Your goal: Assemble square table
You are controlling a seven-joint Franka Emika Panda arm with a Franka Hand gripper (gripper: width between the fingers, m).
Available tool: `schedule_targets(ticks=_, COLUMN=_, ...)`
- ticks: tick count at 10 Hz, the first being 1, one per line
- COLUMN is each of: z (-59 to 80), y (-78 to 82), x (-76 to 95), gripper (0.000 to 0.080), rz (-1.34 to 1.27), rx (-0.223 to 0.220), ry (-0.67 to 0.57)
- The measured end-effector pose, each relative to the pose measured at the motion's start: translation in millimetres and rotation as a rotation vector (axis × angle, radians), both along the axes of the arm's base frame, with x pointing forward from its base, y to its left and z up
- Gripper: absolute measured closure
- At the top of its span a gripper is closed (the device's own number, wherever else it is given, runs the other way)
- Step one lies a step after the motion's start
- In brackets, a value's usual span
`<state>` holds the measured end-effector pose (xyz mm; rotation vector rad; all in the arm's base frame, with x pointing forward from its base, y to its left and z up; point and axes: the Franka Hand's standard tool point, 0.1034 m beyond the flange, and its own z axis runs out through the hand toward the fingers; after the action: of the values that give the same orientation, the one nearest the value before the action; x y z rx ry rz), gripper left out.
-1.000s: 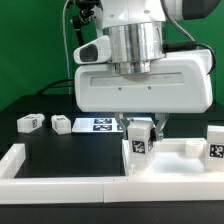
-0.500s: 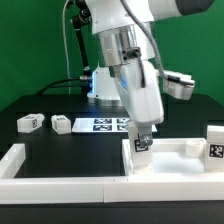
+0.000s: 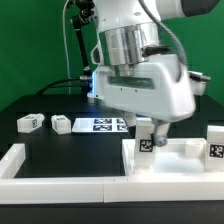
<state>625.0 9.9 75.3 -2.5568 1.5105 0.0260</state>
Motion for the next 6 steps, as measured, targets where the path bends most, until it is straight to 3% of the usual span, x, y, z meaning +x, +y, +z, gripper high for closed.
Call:
schedule_targets(ticks=1, z=-1.0, y=-2.5, x=-2.1, gripper=0.0181, rz=0.037, rx=-0.002, ry=-0.017)
schedule_targets(ticks=4, z=-2.1, y=-4.6, x=-2.8, gripper=0.0151, rz=0.247, rx=-0.030, ry=-0.044)
schedule_targets(ticks=6, z=2.8, y=-9.9, x=0.3, gripper=0.0150, rz=0.764, rx=-0.108, ry=-0.121)
